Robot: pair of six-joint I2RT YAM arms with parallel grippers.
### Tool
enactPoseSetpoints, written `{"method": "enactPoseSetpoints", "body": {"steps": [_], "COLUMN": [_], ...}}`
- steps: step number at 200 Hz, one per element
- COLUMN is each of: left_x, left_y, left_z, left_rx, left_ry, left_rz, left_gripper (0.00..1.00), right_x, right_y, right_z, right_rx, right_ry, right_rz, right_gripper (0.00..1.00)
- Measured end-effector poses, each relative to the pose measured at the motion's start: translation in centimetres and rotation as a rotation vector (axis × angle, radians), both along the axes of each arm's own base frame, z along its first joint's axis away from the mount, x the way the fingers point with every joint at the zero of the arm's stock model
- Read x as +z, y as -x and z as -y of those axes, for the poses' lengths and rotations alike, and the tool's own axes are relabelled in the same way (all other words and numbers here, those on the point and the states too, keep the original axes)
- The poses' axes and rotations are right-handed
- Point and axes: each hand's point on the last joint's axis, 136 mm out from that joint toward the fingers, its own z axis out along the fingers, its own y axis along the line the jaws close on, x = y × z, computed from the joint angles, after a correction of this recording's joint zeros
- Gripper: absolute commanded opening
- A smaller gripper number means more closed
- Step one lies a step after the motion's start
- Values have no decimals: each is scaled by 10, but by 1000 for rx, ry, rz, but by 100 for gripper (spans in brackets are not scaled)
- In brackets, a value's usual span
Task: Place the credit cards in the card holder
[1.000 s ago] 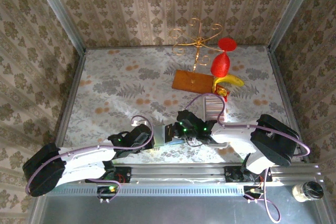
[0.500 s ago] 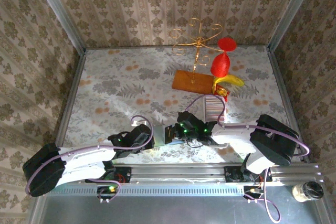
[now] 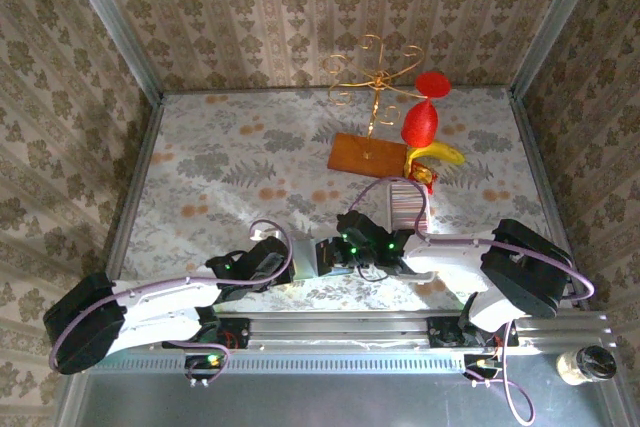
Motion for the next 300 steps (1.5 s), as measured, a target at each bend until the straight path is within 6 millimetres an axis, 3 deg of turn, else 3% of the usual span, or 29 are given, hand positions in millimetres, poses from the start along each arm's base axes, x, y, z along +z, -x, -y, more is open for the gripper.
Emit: {"method": "enactPoseSetpoints", "body": {"steps": [52, 99, 147, 207, 300], "left_x": [25, 36, 50, 22, 6], "left_y": [-2, -7, -15, -11, -6], "left_z": [-3, -1, 20, 24, 15], "left_rx": [8, 15, -26, -58, -47], "left_ry": [59, 93, 119, 48, -7], "left_rz": [62, 94, 104, 22, -23], "left_gripper": [3, 1, 0, 0, 0], "right_x": [12, 8, 8, 6, -6], "right_y": [-4, -6, -9, -13, -12], "right_z": [-1, 6, 6, 2, 0], "right_rx": [-8, -22, -31, -48, -86], "right_ry": [-30, -24, -33, -56, -94], "right_rz": [24, 20, 26, 22, -16], "right_gripper": [0, 0, 0, 0, 0]}}
